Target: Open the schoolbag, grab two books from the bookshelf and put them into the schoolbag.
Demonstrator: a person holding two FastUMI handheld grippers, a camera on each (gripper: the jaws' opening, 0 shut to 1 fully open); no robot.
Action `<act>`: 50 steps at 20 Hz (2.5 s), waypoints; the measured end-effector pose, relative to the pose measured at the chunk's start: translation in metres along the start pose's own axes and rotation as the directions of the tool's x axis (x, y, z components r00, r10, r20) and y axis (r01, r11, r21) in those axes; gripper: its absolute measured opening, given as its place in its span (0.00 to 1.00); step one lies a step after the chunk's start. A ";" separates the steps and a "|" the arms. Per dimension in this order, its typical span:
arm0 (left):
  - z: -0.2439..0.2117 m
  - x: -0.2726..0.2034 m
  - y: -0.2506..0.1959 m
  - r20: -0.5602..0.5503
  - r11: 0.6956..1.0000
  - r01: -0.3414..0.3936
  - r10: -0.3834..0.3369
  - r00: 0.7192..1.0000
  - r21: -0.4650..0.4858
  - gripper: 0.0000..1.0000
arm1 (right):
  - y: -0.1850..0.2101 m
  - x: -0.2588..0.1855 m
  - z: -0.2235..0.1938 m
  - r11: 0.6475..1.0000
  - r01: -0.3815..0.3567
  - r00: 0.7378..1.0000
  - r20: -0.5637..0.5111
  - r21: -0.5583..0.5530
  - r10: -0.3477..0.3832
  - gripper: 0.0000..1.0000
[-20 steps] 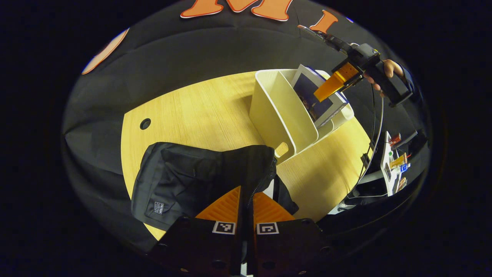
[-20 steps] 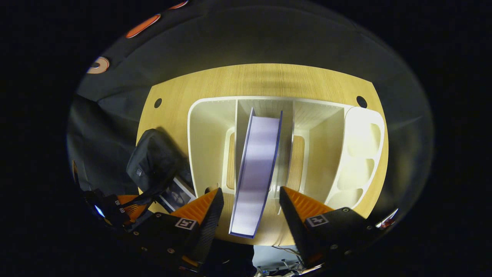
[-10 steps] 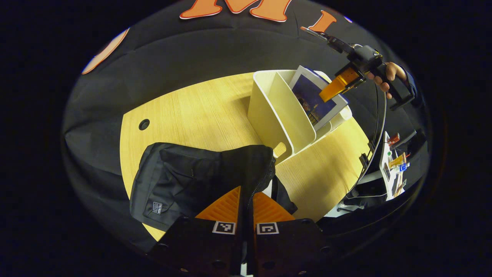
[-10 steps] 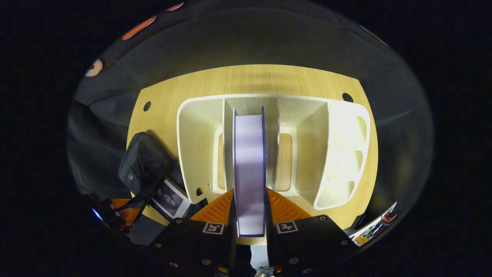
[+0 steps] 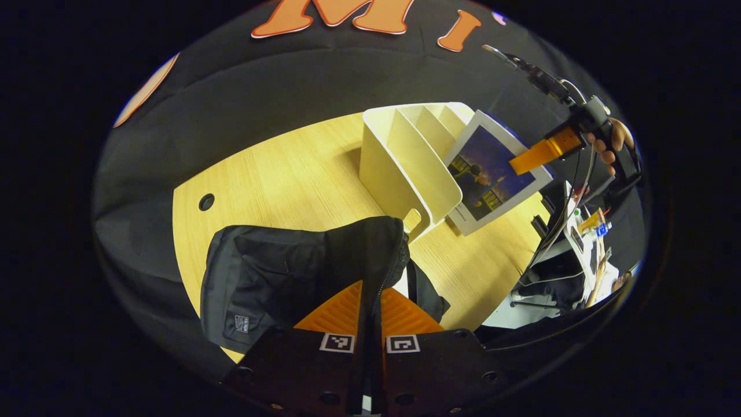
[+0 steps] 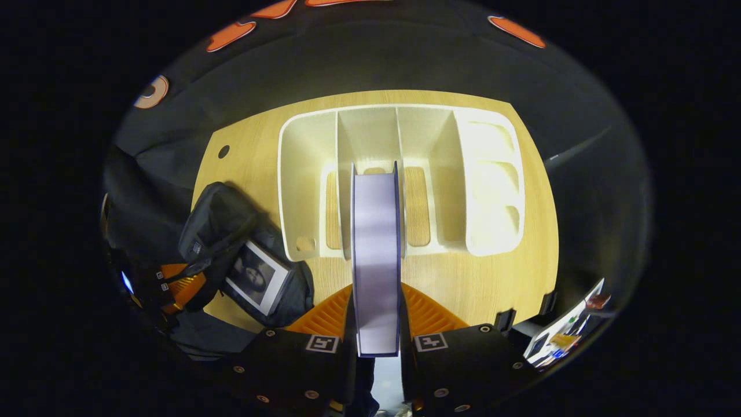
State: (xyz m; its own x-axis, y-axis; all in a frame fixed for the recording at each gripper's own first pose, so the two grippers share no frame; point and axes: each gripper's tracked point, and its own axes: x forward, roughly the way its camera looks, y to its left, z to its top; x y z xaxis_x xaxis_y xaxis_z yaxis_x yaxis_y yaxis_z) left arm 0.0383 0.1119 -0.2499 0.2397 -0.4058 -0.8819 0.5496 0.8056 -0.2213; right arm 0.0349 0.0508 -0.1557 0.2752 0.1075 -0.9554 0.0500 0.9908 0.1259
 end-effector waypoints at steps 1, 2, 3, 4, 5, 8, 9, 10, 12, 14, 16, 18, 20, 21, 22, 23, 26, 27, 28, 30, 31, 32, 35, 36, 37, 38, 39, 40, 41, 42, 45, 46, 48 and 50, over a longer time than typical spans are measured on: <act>-0.002 -0.001 -0.001 -0.003 1.000 0.006 -0.006 1.000 0.010 0.06 | 0.000 -0.004 -0.011 1.000 -0.002 1.000 0.003 0.020 0.002 0.33; -0.003 -0.001 -0.001 -0.002 1.000 0.010 -0.010 1.000 0.025 0.06 | -0.002 -0.008 -0.021 0.999 -0.003 1.000 0.009 0.039 0.002 0.33; -0.005 -0.002 -0.001 -0.004 0.999 0.014 -0.014 1.000 0.037 0.06 | -0.004 -0.012 -0.033 0.998 -0.004 1.000 0.015 0.057 0.003 0.33; -0.005 -0.003 -0.002 -0.002 0.999 0.020 -0.020 1.000 0.048 0.06 | -0.005 -0.015 -0.043 0.996 -0.008 1.000 0.021 0.084 0.006 0.33; -0.004 -0.003 -0.002 -0.002 0.998 0.024 -0.023 1.000 0.060 0.06 | -0.004 -0.018 -0.054 0.994 -0.016 1.000 0.025 0.109 0.014 0.33; -0.001 -0.004 0.000 0.006 0.996 0.028 -0.028 1.000 0.081 0.06 | -0.002 -0.027 -0.082 0.983 -0.036 0.999 0.044 0.183 0.029 0.32; -0.001 -0.005 0.000 0.005 0.996 0.033 -0.034 0.999 0.083 0.06 | 0.001 -0.030 -0.091 0.978 -0.049 0.998 0.056 0.204 0.038 0.32; -0.001 -0.005 0.000 0.007 0.995 0.036 -0.036 0.999 0.088 0.06 | 0.005 -0.032 -0.099 0.973 -0.067 0.996 0.068 0.222 0.054 0.32; 0.002 -0.006 0.002 0.008 0.994 0.037 -0.038 0.999 0.104 0.06 | 0.017 -0.039 -0.112 0.959 -0.115 0.991 0.099 0.260 0.092 0.31; 0.004 -0.007 0.004 0.009 0.991 0.036 -0.038 0.999 0.126 0.06 | 0.027 -0.046 -0.125 0.943 -0.158 0.983 0.135 0.291 0.123 0.31; 0.005 -0.007 0.006 0.014 0.989 0.034 -0.037 0.999 0.141 0.06 | 0.035 -0.048 -0.136 0.931 -0.216 0.969 0.185 0.296 0.166 0.31; 0.006 -0.007 0.005 0.015 0.989 0.041 -0.044 0.999 0.143 0.06 | 0.051 -0.051 -0.143 0.890 -0.303 0.943 0.241 0.341 0.229 0.30; 0.007 -0.008 0.005 0.019 0.989 0.045 -0.048 0.999 0.144 0.06 | 0.058 -0.049 -0.147 0.851 -0.369 0.920 0.275 0.374 0.278 0.30; 0.008 -0.008 0.006 0.021 0.988 0.044 -0.047 0.999 0.146 0.06 | 0.060 -0.045 -0.149 0.839 -0.384 0.914 0.286 0.385 0.287 0.30; 0.007 -0.008 0.005 0.023 0.988 0.046 -0.050 0.999 0.150 0.06 | 0.062 -0.042 -0.151 0.834 -0.398 0.908 0.294 0.381 0.299 0.30; 0.008 -0.008 0.005 0.026 0.987 0.045 -0.050 0.998 0.151 0.06 | 0.067 -0.040 -0.152 0.823 -0.419 0.899 0.303 0.384 0.316 0.29; 0.010 -0.008 0.005 0.030 0.987 0.052 -0.058 0.998 0.155 0.06 | 0.092 -0.033 -0.146 0.763 -0.526 0.843 0.348 0.377 0.409 0.29; 0.010 -0.009 0.005 0.030 0.986 0.055 -0.061 0.998 0.157 0.06 | 0.104 -0.027 -0.142 0.736 -0.555 0.826 0.358 0.387 0.435 0.29; 0.010 -0.009 0.005 0.032 0.986 0.054 -0.060 0.998 0.158 0.06 | 0.116 -0.018 -0.141 0.717 -0.577 0.813 0.354 0.391 0.462 0.29; 0.013 -0.008 0.006 0.039 0.987 0.054 -0.060 0.997 0.151 0.06 | 0.134 0.001 -0.144 0.693 -0.601 0.799 0.334 0.398 0.501 0.29; 0.013 -0.009 0.005 0.043 0.987 0.055 -0.062 0.997 0.148 0.06 | 0.141 0.010 -0.144 0.683 -0.612 0.791 0.328 0.399 0.517 0.29; 0.013 -0.009 0.005 0.046 0.988 0.055 -0.062 0.997 0.143 0.06 | 0.149 0.015 -0.142 0.666 -0.638 0.770 0.334 0.387 0.544 0.29; 0.015 -0.010 0.003 0.053 0.989 0.063 -0.070 0.996 0.132 0.06 | 0.165 0.032 -0.128 0.593 -0.704 0.710 0.364 0.390 0.603 0.29; 0.016 -0.009 0.003 0.054 0.990 0.065 -0.072 0.996 0.128 0.06 | 0.169 0.038 -0.123 0.577 -0.719 0.694 0.375 0.386 0.614 0.29; 0.015 -0.009 0.002 0.056 0.989 0.069 -0.077 0.995 0.129 0.06 | 0.176 0.043 -0.120 0.561 -0.735 0.678 0.383 0.382 0.627 0.29; 0.017 -0.010 0.001 0.058 0.989 0.074 -0.082 0.995 0.127 0.06 | 0.183 0.049 -0.118 0.549 -0.748 0.664 0.387 0.374 0.640 0.29; 0.017 -0.010 0.000 0.053 0.989 0.081 -0.088 0.995 0.124 0.06 | 0.190 0.052 -0.115 0.534 -0.760 0.649 0.392 0.370 0.652 0.29; 0.017 -0.011 -0.002 0.056 0.988 0.087 -0.095 0.994 0.128 0.06 | 0.198 0.057 -0.113 0.521 -0.771 0.636 0.395 0.365 0.664 0.29; 0.018 -0.011 -0.004 0.060 0.987 0.092 -0.101 0.993 0.134 0.06 | 0.205 0.061 -0.112 0.510 -0.778 0.627 0.397 0.367 0.671 0.29; 0.017 -0.011 -0.006 0.064 0.985 0.097 -0.107 0.992 0.144 0.06 | 0.214 0.067 -0.111 0.499 -0.784 0.618 0.393 0.369 0.681 0.29; 0.019 -0.010 -0.009 0.070 0.979 0.115 -0.128 0.989 0.166 0.06 | 0.238 0.083 -0.107 0.463 -0.798 0.596 0.390 0.386 0.702 0.29; 0.019 -0.010 -0.010 0.069 0.978 0.124 -0.137 0.988 0.169 0.06 | 0.245 0.088 -0.105 0.450 -0.801 0.589 0.389 0.394 0.708 0.29; 0.019 -0.011 -0.014 0.068 0.976 0.136 -0.150 0.986 0.171 0.06 | 0.257 0.097 -0.100 0.451 -0.801 0.589 0.388 0.394 0.709 0.29; 0.019 -0.011 -0.016 0.070 0.974 0.144 -0.158 0.985 0.173 0.06 | 0.268 0.104 -0.095 0.460 -0.800 0.592 0.381 0.385 0.710 0.29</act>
State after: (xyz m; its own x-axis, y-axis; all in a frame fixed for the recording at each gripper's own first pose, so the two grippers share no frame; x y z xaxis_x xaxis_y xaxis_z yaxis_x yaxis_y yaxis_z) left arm 0.0423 0.0949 -0.2289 0.2050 -0.5572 -0.8047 0.7084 0.6518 -0.2708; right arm -0.0144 0.3354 -0.2462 0.5646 0.7358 -0.3740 0.1727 0.3378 0.9252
